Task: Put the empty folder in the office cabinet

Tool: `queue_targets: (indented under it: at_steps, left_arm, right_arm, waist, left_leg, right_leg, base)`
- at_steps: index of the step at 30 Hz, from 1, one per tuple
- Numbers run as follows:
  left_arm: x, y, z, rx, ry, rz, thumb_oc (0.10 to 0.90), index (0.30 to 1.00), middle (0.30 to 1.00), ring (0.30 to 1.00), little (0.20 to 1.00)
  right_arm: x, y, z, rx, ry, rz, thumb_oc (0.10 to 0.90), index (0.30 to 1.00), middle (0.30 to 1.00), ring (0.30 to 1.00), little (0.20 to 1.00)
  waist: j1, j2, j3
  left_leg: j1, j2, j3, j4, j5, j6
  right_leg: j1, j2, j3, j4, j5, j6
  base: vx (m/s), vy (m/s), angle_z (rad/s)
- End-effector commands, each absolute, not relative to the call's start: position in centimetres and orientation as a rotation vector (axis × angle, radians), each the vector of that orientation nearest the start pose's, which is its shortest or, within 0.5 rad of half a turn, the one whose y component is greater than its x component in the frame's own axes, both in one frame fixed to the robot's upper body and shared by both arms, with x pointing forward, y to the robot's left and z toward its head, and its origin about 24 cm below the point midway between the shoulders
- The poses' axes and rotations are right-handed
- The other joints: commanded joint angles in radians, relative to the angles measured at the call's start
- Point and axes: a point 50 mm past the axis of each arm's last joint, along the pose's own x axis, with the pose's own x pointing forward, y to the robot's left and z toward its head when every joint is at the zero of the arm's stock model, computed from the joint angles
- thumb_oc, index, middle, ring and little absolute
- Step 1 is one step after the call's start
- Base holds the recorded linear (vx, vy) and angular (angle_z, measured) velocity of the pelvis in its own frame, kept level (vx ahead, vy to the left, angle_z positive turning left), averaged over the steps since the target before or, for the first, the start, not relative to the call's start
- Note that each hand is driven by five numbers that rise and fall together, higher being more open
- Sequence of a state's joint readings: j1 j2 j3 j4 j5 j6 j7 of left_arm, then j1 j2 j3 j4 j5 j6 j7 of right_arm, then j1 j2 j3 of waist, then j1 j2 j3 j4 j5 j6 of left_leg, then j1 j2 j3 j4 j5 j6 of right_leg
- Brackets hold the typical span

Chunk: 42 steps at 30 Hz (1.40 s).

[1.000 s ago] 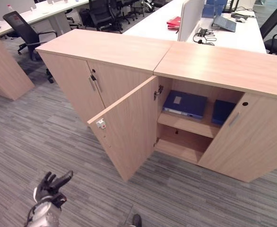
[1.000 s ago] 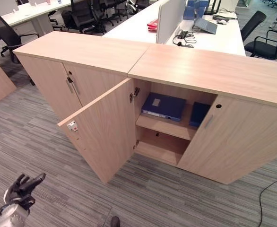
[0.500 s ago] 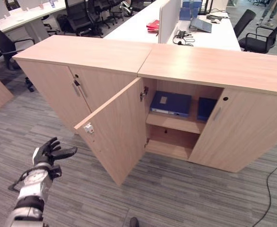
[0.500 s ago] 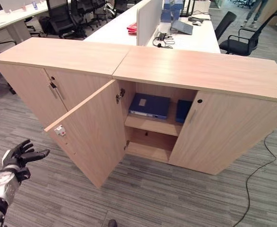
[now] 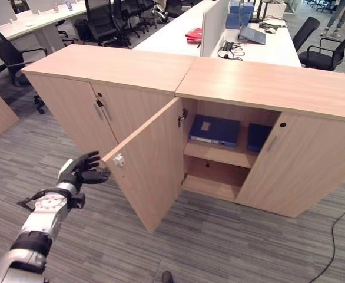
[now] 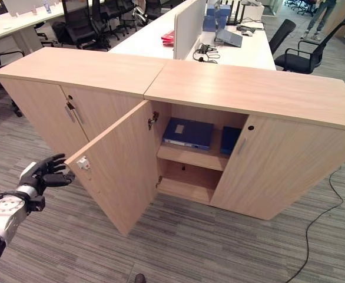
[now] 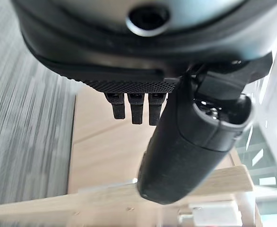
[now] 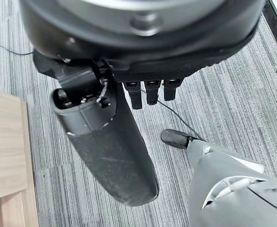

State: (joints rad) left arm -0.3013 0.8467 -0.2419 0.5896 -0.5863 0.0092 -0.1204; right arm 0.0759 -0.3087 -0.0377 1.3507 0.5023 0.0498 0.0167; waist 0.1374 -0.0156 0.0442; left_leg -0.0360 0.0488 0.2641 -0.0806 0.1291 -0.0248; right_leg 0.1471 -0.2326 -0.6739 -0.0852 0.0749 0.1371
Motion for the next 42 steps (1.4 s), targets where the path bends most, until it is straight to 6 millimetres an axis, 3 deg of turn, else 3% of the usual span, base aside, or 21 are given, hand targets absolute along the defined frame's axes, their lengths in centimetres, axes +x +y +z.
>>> queue_targets:
  at_steps: [1,8,15,16,17,18,19,21,22,24,27,28,32,33,34,35,36,38,39,41,42]
  left_arm:
    - [32.5,26.8,14.9,0.272,-0.096,-0.246,0.8,0.9,0.9,0.9,0.9]
    - [29.9,21.9,13.7,0.176,-0.111,-0.54,0.8,0.9,0.9,0.9,0.9]
    - [27.7,18.0,13.4,0.134,-0.16,-0.714,0.8,0.9,0.9,0.9,0.9]
    - [27.3,16.8,13.3,0.101,-0.175,-0.753,0.8,0.9,0.9,0.9,0.9]
    - [26.9,15.3,12.8,0.017,-0.202,-0.752,0.8,0.9,0.9,0.9,0.9]
    - [26.8,14.8,11.7,-0.037,-0.165,-0.758,0.8,0.9,0.9,0.9,0.9]
    - [27.2,10.0,12.5,-0.072,-0.223,-0.868,0.8,0.9,0.9,0.9,0.9]
    - [27.2,9.8,12.5,-0.072,-0.225,-0.871,0.8,0.9,0.9,0.9,0.9]
    - [27.1,6.8,13.8,-0.082,-0.286,-0.938,0.8,0.9,0.9,0.9,0.9]
    - [26.8,4.9,14.4,-0.059,-0.327,-0.986,0.8,0.9,0.9,0.9,0.9]
    - [26.8,4.1,13.8,-0.043,-0.3,-1.015,0.8,0.9,0.9,0.9,0.9]
    - [26.9,4.1,12.9,-0.031,-0.264,-1.01,0.8,0.9,0.9,0.9,0.9]
    - [27.2,7.9,6.6,-0.023,0.004,-0.865,0.8,0.9,0.9,0.9,0.9]
    - [27.2,8.0,6.6,-0.024,0.006,-0.863,0.8,0.9,0.9,0.9,0.9]
    - [26.3,10.9,3.2,-0.04,0.143,-0.744,0.8,0.9,0.9,0.9,0.9]
    - [25.7,12.3,1.9,-0.041,0.195,-0.692,0.8,0.9,0.9,0.9,0.9]
    - [25.7,12.3,1.8,-0.041,0.196,-0.69,0.8,0.9,0.9,0.9,0.9]
    - [22.7,17.2,-2.3,-0.064,0.378,-0.479,0.8,0.9,0.9,0.9,0.9]
    - [22.7,17.2,-2.3,-0.064,0.378,-0.479,0.8,0.9,0.9,0.9,0.9]
    - [19.6,20.4,-5.3,-0.101,0.521,-0.318,0.8,0.9,0.9,0.9,0.9]
    - [18.7,21.1,-6.0,-0.111,0.557,-0.279,0.8,0.9,0.9,0.9,0.9]
  right_arm:
    - [3.5,-29.2,-15.4,0.123,1.336,-0.566,0.8,0.9,0.9,0.9,0.9]
    - [2.9,-28.7,-15.6,0.112,1.37,-0.531,0.8,0.9,0.9,0.9,0.9]
    - [3.1,-28.1,-15.8,0.086,1.38,-0.479,0.8,0.9,0.9,0.9,0.9]
    - [3.1,-28.0,-15.9,0.076,1.389,-0.466,0.8,0.9,0.9,0.9,0.9]
    - [4.9,-27.5,-15.9,0.041,1.343,-0.422,0.8,0.9,0.9,0.9,0.9]
    - [5.4,-27.1,-15.9,0.042,1.319,-0.381,0.8,0.9,0.9,0.9,0.9]
    - [5.0,-26.1,-16.2,0.029,1.327,-0.332,0.8,0.9,0.9,0.9,0.9]
    - [5.0,-26.2,-16.2,0.031,1.325,-0.336,0.8,0.9,0.9,0.9,0.9]
    - [4.5,-26.1,-16.3,0.007,1.342,-0.319,0.8,0.9,0.9,0.9,0.9]
    - [4.6,-26.3,-16.2,-0.007,1.333,-0.319,0.8,0.9,0.9,0.9,0.9]
    - [5.0,-26.6,-16.1,-0.02,1.314,-0.318,0.8,0.9,0.9,0.9,0.9]
    - [5.3,-26.7,-16.0,-0.027,1.301,-0.317,0.8,0.9,0.9,0.9,0.9]
    - [5.9,-26.9,-15.8,-0.033,1.273,-0.316,0.8,0.9,0.9,0.9,0.9]
    - [5.8,-26.9,-15.8,-0.036,1.276,-0.315,0.8,0.9,0.9,0.9,0.9]
    - [5.8,-26.9,-15.8,-0.026,1.276,-0.326,0.8,0.9,0.9,0.9,0.9]
    - [5.9,-26.8,-15.8,-0.02,1.276,-0.329,0.8,0.9,0.9,0.9,0.9]
    - [5.8,-26.8,-15.9,-0.021,1.277,-0.327,0.8,0.9,0.9,0.9,0.9]
    - [6.0,-27.0,-15.8,0.005,1.265,-0.356,0.8,0.9,0.9,0.9,0.9]
    - [6.0,-27.0,-15.8,0.004,1.266,-0.355,0.8,0.9,0.9,0.9,0.9]
    - [5.8,-27.1,-15.7,0.021,1.263,-0.37,0.8,0.9,0.9,0.9,0.9]
    - [5.6,-27.3,-15.7,0.023,1.264,-0.376,0.8,0.9,0.9,0.9,0.9]
  waist:
    - [-0.03,0.036,-0.01]
    - [-0.025,0.034,-0.006]
    - [-0.028,0.032,-0.006]
    - [-0.03,0.029,-0.005]
    - [-0.029,0.024,-0.007]
    - [-0.032,0.02,-0.006]
    - [-0.058,0.01,-0.008]
    - [-0.054,0.012,-0.007]
    - [-0.077,0.007,-0.006]
    - [-0.089,0.005,-0.003]
    - [-0.096,0.006,-0.003]
    - [-0.098,0.007,-0.001]
    - [-0.097,0.014,0.004]
    - [-0.099,0.014,0.001]
    - [-0.092,0.016,0.003]
    - [-0.091,0.017,0.002]
    - [-0.093,0.017,0.0]
    - [-0.084,0.019,0.0]
    - [-0.084,0.019,0.0]
    - [-0.075,0.018,-0.005]
    - [-0.072,0.018,-0.005]
  left_leg:
    - [0.047,0.032,-0.064,-0.007,-0.146,-0.059]
    - [0.048,0.033,-0.071,-0.007,-0.144,-0.061]
    - [0.051,0.036,-0.074,-0.007,-0.144,-0.062]
    - [0.052,0.035,-0.074,-0.007,-0.144,-0.061]
    - [0.053,0.036,-0.076,-0.007,-0.143,-0.061]
    - [0.053,0.036,-0.075,-0.007,-0.142,-0.06]
    - [0.051,0.037,-0.074,-0.007,-0.141,-0.058]
    - [0.051,0.037,-0.074,-0.007,-0.141,-0.058]
    - [0.048,0.036,-0.076,-0.007,-0.142,-0.055]
    - [0.043,0.037,-0.077,-0.007,-0.141,-0.054]
    - [0.041,0.037,-0.077,-0.007,-0.142,-0.054]
    - [0.041,0.038,-0.076,-0.007,-0.142,-0.053]
    - [0.044,0.04,-0.071,-0.007,-0.143,-0.054]
    - [0.044,0.04,-0.071,-0.007,-0.144,-0.054]
    - [0.047,0.044,-0.07,-0.007,-0.144,-0.054]
    - [0.048,0.045,-0.069,-0.007,-0.143,-0.054]
    - [0.048,0.045,-0.069,-0.007,-0.143,-0.055]
    - [0.05,0.051,-0.064,-0.007,-0.142,-0.056]
    - [0.05,0.051,-0.064,-0.007,-0.142,-0.056]
    - [0.047,0.057,-0.058,-0.007,-0.138,-0.056]
    - [0.047,0.058,-0.057,-0.007,-0.137,-0.056]
  right_leg:
    - [0.009,0.002,0.028,0.001,-0.031,0.067]
    - [0.013,0.006,0.026,0.0,-0.034,0.064]
    - [0.015,0.008,0.031,-0.001,-0.035,0.06]
    - [0.015,0.008,0.032,-0.001,-0.035,0.06]
    - [0.016,0.009,0.036,-0.002,-0.034,0.057]
    - [0.014,0.011,0.039,-0.002,-0.035,0.055]
    - [0.008,0.014,0.049,-0.001,-0.04,0.05]
    - [0.008,0.014,0.049,-0.001,-0.04,0.05]
    - [0.003,0.015,0.055,-0.001,-0.042,0.049]
    - [-0.001,0.017,0.058,-0.001,-0.044,0.048]
    - [-0.005,0.016,0.062,-0.001,-0.046,0.047]
    - [-0.006,0.016,0.063,-0.001,-0.046,0.047]
    - [-0.011,0.019,0.071,-0.001,-0.047,0.043]
    - [-0.011,0.019,0.071,-0.001,-0.047,0.043]
    - [-0.011,0.021,0.076,-0.001,-0.047,0.039]
    - [-0.012,0.023,0.079,-0.001,-0.048,0.038]
    - [-0.013,0.023,0.079,-0.001,-0.048,0.038]
    - [-0.017,0.029,0.088,-0.001,-0.048,0.032]
    - [-0.017,0.029,0.088,-0.001,-0.048,0.032]
    - [-0.024,0.034,0.093,-0.002,-0.05,0.029]
    - [-0.025,0.037,0.094,-0.002,-0.051,0.027]
  base:
    - [0.0,0.0,0.0]
    - [0.0,-0.004,-0.01]
    - [0.0,0.0,0.0]
    - [0.0,0.0,0.0]
    - [0.0,0.0,0.0]
    - [-0.03,-0.06,0.01]
    - [-0.02,-0.051,-0.01]
    - [-0.01,-0.019,0.01]
    - [-0.03,-0.039,-0.03]
    - [-0.03,-0.039,-0.08]
    - [-0.01,-0.014,-0.07]
    - [-0.01,-0.014,-0.13]
    - [-0.01,-0.002,-0.08]
    - [0.01,0.003,-0.09]
    - [0.01,0.001,-0.13]
    - [0.01,0.001,-0.14]
    - [0.01,0.001,-0.11]
    - [0.02,-0.005,-0.09]
    - [0.01,-0.01,-0.05]
    - [0.0,0.0,0.0]
    - [0.0,0.0,0.0]
